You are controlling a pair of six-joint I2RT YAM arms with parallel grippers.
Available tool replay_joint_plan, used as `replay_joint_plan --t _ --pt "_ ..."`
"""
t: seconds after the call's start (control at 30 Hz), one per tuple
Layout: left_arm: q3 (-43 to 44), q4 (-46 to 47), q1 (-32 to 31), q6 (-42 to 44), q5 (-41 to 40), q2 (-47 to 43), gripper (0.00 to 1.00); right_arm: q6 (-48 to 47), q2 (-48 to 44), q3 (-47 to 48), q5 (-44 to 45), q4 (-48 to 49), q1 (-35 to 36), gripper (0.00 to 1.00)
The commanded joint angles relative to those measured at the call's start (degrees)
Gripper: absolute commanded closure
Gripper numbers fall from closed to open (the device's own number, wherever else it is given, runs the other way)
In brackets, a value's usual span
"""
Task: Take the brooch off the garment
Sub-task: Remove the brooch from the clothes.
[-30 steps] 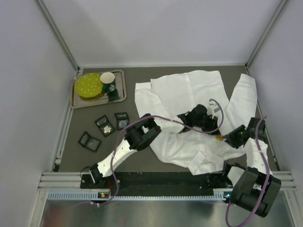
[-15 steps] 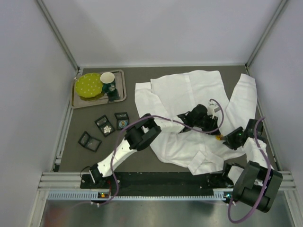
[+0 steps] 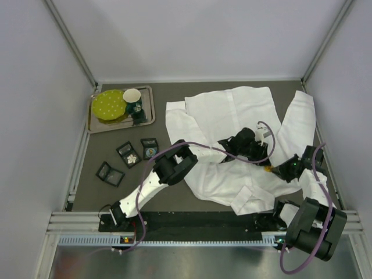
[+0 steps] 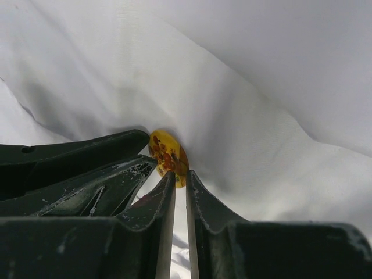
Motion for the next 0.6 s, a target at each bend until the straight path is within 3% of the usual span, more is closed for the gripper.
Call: replay_joint_plan --t 0.0,0.1,0.2,0.37,0.57 --pt "2.40 -0.73 -0.37 1.32 0.75 1.50 0.67 -0.29 -0.23 1.17 0.08 0.51 -0.43 0.82" --pt "2.93 -0.81 -0.46 0.97 1.10 2.03 0.67 -0.73 -0.14 0.64 0.09 0.85 -0.43 0.71" --pt "3.81 -1.25 -0.46 0.61 1.98 2.82 0.67 -0.90 1.00 0.82 -0.87 1.91 -0.43 0.69" --pt "3.81 -1.61 -0.46 0.61 2.33 3.09 0.67 -1.35 2.23 1.08 -1.05 2.61 -0.43 0.69" --pt "3.81 -2.48 -0.46 1.32 2.33 2.73 0.67 -0.12 1.71 1.34 -1.93 3.41 -0.43 0.78"
